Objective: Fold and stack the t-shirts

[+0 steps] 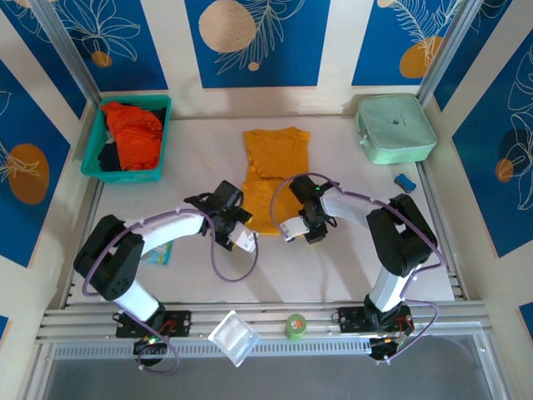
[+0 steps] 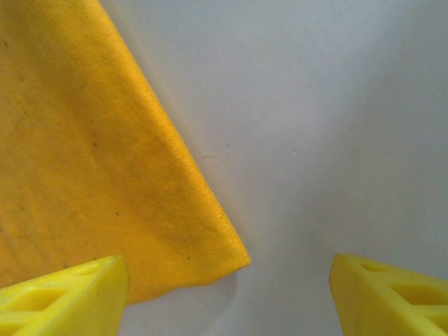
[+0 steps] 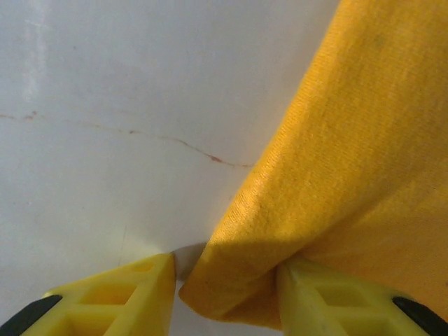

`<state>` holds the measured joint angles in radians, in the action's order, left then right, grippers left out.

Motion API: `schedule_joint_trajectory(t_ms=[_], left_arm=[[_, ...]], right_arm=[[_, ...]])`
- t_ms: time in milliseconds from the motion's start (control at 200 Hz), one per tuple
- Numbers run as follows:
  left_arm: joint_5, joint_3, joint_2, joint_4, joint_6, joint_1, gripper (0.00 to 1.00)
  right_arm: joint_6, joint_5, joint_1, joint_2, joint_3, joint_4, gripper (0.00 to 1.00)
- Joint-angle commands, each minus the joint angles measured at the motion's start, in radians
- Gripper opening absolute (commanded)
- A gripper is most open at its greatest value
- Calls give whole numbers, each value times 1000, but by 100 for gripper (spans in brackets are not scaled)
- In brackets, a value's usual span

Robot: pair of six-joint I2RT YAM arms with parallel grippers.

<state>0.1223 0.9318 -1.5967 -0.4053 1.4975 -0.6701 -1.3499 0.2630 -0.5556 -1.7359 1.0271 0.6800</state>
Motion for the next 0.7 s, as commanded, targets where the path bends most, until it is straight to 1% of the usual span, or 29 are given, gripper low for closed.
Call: schedule_joint_trajectory(t_ms=[0, 165, 310, 480, 695], left_arm=[[4, 42, -44, -42, 8, -5, 71], [4, 82, -90, -62, -6, -6, 61], [-5, 112, -116, -101, 5, -5, 53], [-28, 147, -146, -161, 36, -4, 52], [-46, 217, -208, -225, 42, -3, 52]], right_arm=[[13, -28, 11, -50, -9, -17, 42], [18, -42, 13, -44, -12, -17, 42], [25, -51, 14, -42, -10, -14, 40], [31, -54, 14, -45, -7, -7, 39], [37, -59, 11, -42, -8, -1, 39]])
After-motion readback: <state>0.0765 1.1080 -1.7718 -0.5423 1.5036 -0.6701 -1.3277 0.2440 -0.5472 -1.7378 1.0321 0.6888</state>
